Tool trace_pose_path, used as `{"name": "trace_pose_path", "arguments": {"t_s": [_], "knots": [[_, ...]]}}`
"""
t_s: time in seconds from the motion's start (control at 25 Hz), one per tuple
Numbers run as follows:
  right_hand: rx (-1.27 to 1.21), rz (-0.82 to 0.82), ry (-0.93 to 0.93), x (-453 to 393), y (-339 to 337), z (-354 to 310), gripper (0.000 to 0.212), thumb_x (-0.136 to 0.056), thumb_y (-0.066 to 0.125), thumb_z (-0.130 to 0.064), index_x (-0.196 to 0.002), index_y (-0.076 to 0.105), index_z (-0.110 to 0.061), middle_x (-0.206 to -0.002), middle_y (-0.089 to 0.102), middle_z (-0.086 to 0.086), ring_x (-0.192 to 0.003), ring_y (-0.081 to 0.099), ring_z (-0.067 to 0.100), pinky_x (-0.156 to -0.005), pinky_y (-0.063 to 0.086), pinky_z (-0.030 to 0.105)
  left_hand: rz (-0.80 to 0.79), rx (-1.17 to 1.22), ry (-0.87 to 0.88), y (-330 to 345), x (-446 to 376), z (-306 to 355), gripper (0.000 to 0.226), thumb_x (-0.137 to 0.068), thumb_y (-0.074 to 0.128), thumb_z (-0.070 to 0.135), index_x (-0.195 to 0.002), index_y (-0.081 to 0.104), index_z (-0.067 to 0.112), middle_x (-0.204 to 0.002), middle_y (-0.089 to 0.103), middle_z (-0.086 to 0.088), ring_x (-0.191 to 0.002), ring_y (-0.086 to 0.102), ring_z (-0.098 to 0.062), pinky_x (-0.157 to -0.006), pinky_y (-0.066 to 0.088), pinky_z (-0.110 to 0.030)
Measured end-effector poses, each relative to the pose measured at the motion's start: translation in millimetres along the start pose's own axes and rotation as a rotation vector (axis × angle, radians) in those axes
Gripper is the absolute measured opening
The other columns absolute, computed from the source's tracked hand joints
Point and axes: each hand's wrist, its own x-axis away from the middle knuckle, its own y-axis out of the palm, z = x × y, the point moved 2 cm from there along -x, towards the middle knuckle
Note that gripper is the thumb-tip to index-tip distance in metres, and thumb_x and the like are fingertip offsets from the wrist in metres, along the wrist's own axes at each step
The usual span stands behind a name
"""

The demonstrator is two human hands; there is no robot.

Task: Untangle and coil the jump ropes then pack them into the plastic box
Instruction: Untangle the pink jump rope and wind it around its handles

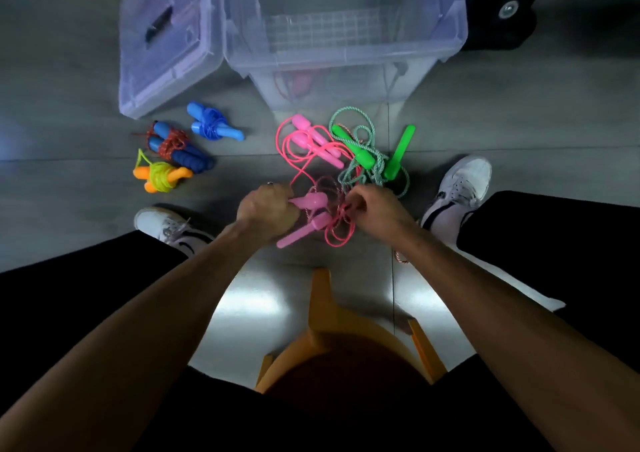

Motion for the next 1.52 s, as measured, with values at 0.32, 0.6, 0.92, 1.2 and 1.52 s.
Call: {"name": "trace_pose_path", "arguments": {"t_s": [0.32,0.6,0.92,1.2,1.52], "knots": [[-0.168,-0.026,-0.3,28,-53,-98,0.016,-0.096,0.054,-0.018,-0.09,0.068,-0.019,-0.084,0.07,0.011,-0.077,0.063,0.023,-0.08,0.051,0.047,0.134,0.73,0.164,-115,100,-4,0.02,-0.066,0.065,0.007,-0.075,0.06,0.024,-0.065,0.058,0.005,-0.058,0.046,-0.008,-0.057,0.033,-0.027],[0.023,0.024,-0.403,67,-124,-169,0.026,-0.101,0.046,-0.021,-0.077,0.055,-0.014,-0.059,0.052,-0.008,-0.05,0.043,0.002,-0.052,0.035,0.021,0.028,0.774,0.287,-157,125,25,0.017,-0.087,0.067,0.013,-0.074,0.057,0.016,-0.055,0.053,-0.001,-0.041,0.041,-0.014,-0.043,0.033,-0.021],[-0.092,0.134,-0.394,61,-177,-176,0.024,-0.099,0.049,-0.016,-0.08,0.06,-0.023,-0.057,0.049,-0.001,-0.048,0.041,0.007,-0.053,0.033,0.026,0.027,1.676,-0.012,-200,98,46,0.021,-0.094,0.054,0.026,-0.075,0.048,0.019,-0.054,0.044,0.006,-0.034,0.028,-0.005,-0.033,0.023,-0.014],[0.067,0.079,-0.451,42,-157,-188,0.018,-0.099,0.049,-0.023,-0.087,0.063,-0.023,-0.06,0.056,-0.004,-0.052,0.047,0.011,-0.055,0.041,0.03,-0.018,1.437,0.135,-216,79,73,0.014,-0.087,0.068,0.022,-0.091,0.062,0.01,-0.074,0.065,0.001,-0.037,0.028,-0.005,-0.034,0.024,-0.016],[0.042,0.167,-0.356,46,-183,-176,0.022,-0.096,0.054,-0.021,-0.076,0.064,-0.021,-0.052,0.056,-0.021,-0.047,0.048,0.001,-0.053,0.041,0.029,0.43,1.731,-0.153,-240,32,15,0.016,-0.09,0.058,0.005,-0.077,0.053,0.011,-0.042,0.049,0.006,-0.03,0.031,-0.004,-0.032,0.025,-0.013]]}}
